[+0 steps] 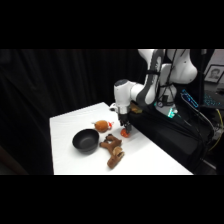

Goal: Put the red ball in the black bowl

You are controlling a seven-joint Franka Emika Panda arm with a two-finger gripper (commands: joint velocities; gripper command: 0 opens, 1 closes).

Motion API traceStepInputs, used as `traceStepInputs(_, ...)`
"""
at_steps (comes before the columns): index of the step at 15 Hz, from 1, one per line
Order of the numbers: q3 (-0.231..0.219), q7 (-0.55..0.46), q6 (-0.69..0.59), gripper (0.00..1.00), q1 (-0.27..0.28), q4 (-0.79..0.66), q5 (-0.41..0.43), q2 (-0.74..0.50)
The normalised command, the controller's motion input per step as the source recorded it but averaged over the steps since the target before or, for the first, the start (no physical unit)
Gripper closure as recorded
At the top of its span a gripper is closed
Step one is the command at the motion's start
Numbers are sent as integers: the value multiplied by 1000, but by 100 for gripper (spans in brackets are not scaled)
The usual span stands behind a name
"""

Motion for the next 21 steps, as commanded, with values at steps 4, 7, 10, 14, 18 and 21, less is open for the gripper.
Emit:
traceStepInputs(4, 144, -135, 188, 0, -127, 3, 189, 118)
traceStepInputs(7, 158, -168, 208, 26, -136, -7, 164, 57)
traceStepInputs(10, 142, -176, 234, 49, -130, -36, 143, 13)
traceStepInputs(14, 81, -128, 191, 82, -81, -66, 72, -47)
traceStepInputs(18, 2, -61, 8, 99, 9, -76, -57, -150)
traceStepInputs(21, -90, -6, -298, 96, 102, -112, -204, -400)
